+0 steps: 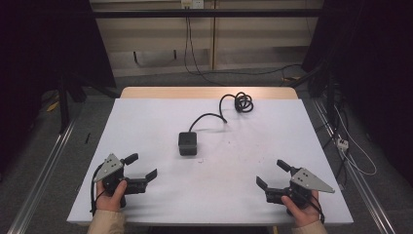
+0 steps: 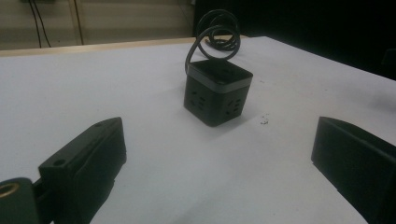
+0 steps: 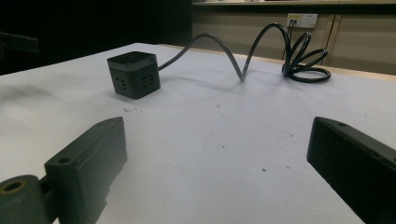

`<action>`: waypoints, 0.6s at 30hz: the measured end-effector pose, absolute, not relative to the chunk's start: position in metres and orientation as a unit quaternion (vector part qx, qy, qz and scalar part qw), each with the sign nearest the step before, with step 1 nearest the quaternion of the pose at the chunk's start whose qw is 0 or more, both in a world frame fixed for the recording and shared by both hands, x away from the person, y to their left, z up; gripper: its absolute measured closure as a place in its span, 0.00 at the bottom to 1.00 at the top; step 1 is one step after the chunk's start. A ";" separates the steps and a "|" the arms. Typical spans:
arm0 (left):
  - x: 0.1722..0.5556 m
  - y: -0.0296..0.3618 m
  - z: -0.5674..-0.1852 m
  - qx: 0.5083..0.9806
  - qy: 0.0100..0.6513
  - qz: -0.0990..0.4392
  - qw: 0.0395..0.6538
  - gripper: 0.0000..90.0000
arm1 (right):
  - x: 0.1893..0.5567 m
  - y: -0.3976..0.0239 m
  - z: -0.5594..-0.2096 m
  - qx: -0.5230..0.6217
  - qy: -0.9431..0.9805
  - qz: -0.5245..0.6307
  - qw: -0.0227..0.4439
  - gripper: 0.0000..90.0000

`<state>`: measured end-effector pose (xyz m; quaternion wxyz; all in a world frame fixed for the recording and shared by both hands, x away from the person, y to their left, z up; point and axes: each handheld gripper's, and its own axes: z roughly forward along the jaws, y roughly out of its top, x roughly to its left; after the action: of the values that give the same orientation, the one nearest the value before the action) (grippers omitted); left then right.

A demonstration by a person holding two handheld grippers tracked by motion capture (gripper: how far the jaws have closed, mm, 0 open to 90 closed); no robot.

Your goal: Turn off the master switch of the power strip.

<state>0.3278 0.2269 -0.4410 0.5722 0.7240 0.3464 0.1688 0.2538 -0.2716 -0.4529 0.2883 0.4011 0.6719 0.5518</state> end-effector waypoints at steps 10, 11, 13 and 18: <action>0.329 0.222 -0.441 0.723 0.343 0.167 0.576 0.03 | 0.254 -0.272 -0.453 0.401 0.671 0.553 0.290 0.05; 0.330 0.222 -0.441 0.723 0.342 0.166 0.576 0.03 | 0.254 -0.272 -0.453 0.401 0.671 0.553 0.290 0.05; 0.331 0.220 -0.440 0.722 0.345 0.166 0.576 0.03 | 0.254 -0.272 -0.453 0.401 0.671 0.552 0.290 0.05; 0.334 0.217 -0.438 0.721 0.346 0.166 0.577 0.03 | 0.254 -0.272 -0.453 0.401 0.670 0.554 0.289 0.05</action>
<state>0.3342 0.2165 -0.4378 0.5766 0.7214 0.3459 0.1658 0.2544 -0.2722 -0.4526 0.2889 0.4010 0.6703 0.5535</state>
